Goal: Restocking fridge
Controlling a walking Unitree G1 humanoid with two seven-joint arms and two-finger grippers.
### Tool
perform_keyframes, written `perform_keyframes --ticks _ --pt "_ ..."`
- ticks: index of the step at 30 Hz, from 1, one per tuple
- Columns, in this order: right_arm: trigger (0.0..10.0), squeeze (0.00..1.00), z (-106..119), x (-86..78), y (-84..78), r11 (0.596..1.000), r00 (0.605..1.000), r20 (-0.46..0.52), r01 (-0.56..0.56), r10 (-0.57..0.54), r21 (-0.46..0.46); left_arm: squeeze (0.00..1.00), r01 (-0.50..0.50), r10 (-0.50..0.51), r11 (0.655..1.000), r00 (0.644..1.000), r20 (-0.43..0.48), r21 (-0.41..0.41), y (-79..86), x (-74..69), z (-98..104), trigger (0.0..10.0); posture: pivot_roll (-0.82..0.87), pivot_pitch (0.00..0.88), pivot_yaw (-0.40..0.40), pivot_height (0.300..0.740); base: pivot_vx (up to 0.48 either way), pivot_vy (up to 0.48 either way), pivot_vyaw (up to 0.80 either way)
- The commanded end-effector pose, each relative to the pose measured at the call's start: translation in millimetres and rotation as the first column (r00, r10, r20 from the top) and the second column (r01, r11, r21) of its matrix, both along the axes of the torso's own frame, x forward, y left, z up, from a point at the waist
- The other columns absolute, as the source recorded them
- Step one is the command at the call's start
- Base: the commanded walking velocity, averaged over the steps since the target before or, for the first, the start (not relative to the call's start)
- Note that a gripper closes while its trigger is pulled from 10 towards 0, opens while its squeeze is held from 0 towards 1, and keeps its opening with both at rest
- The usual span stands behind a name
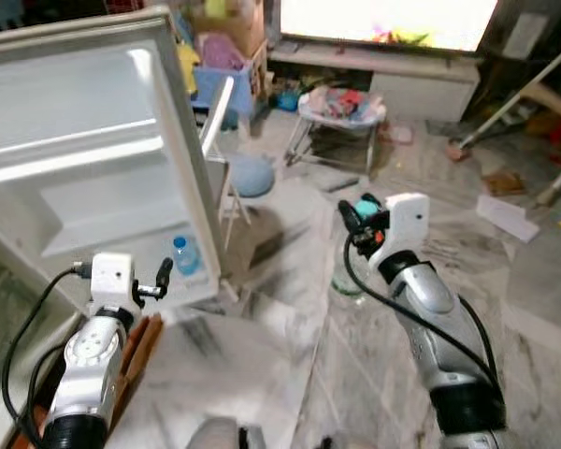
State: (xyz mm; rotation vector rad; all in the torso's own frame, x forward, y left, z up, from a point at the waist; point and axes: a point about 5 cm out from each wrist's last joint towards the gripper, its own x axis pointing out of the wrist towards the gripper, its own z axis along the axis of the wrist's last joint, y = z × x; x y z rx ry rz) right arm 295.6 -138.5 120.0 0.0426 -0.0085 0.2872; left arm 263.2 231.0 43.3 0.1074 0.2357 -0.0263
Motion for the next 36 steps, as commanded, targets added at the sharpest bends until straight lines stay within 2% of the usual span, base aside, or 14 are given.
perform_keyframes --ticks 1,9,17,27,31,36 --pt "10.0 0.0 11 2.7 9.0 1.0 0.998 0.052 -0.027 0.026 0.014 0.0 0.0 0.0 1.0 1.0 0.009 0.016 4.4 2.4 4 10.0 0.07 0.0 -0.012 0.74 0.0 0.48 0.0" --pt "10.0 0.0 10 0.2 15.3 0.996 0.995 0.059 -0.085 0.085 -0.009 0.0 0.001 -0.001 1.0 1.0 0.013 0.014 3.1 4.6 5 10.0 0.07 0.0 -0.016 0.74 0.0 0.48 0.0" --pt "10.0 0.0 9 0.0 17.6 0.995 0.994 0.063 -0.094 0.094 -0.015 0.0 0.004 -0.004 1.0 1.0 0.02 0.017 1.9 4.1 5 10.0 0.08 0.0 -0.019 0.74 0.0 0.48 0.8" --pt "10.0 0.0 3 -2.4 18.9 0.994 0.993 0.044 -0.105 0.105 -0.016 0.0 0.016 -0.016 1.0 0.999 0.03 0.021 -0.1 1.7 5 10.0 0.09 0.0 -0.025 0.74 0.0 0.0 0.77" --pt "10.0 0.0 3 -0.6 17.6 0.996 0.995 0.038 -0.093 0.093 0.0 0.0 0.039 -0.039 0.999 0.999 0.033 0.006 -4.3 -0.3 6 10.0 0.1 0.0 -0.031 0.74 0.0 0.0 0.0" --pt "10.0 0.0 1 1.4 15.2 0.997 0.996 0.039 -0.079 0.08 -0.022 0.0 0.062 -0.061 0.998 0.996 0.058 -0.013 -8.2 -1.2 9 10.0 0.1 0.0 -0.036 0.74 0.0 0.0 0.0"
